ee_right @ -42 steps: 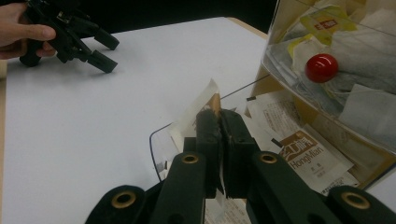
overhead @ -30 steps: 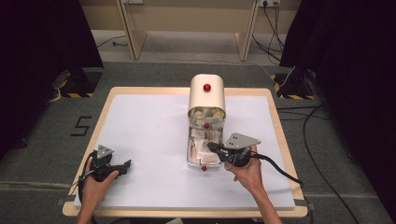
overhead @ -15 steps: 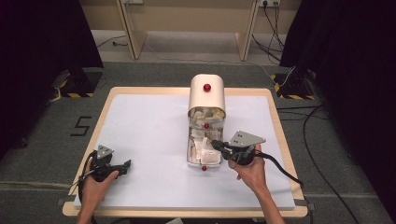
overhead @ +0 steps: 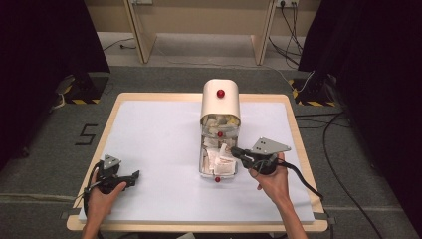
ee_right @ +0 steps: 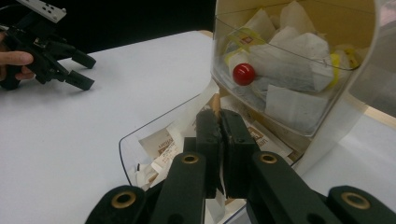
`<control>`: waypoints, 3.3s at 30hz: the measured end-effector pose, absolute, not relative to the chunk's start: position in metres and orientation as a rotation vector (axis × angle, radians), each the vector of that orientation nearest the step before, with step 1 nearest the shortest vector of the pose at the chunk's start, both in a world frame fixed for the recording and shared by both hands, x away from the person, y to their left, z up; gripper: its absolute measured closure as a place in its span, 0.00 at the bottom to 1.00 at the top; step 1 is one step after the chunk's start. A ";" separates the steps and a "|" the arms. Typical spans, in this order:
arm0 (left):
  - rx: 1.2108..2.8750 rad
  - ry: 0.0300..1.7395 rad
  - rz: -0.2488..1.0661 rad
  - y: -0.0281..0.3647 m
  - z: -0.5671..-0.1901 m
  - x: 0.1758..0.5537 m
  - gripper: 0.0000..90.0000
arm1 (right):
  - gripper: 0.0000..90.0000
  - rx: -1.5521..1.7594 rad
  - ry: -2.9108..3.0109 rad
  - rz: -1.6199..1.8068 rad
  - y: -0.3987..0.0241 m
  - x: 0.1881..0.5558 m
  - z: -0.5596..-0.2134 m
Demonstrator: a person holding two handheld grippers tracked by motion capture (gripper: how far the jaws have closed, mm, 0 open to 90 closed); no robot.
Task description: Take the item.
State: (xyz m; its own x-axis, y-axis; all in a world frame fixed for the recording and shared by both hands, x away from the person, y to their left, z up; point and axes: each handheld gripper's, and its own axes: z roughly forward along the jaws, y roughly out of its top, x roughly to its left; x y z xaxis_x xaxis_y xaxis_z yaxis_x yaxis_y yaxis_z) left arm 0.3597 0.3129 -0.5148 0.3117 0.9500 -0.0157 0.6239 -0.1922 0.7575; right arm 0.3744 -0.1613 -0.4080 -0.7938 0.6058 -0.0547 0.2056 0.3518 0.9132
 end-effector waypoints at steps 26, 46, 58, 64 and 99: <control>1.909 1.394 0.620 0.313 -0.515 0.360 0.14 | 0.97 0.807 2.138 1.438 -0.202 0.369 -0.398; 1.910 1.393 0.621 0.313 -0.515 0.360 0.14 | 0.97 0.875 2.108 1.410 -0.223 0.370 -0.403; 1.910 1.393 0.620 0.313 -0.515 0.360 0.14 | 0.97 0.928 2.090 1.388 -0.238 0.371 -0.410; 1.910 1.393 0.621 0.313 -0.515 0.360 0.14 | 0.97 0.950 2.082 1.377 -0.244 0.372 -0.412; 1.909 1.394 0.621 0.313 -0.515 0.360 0.14 | 0.96 1.075 2.073 1.288 -0.271 0.380 -0.437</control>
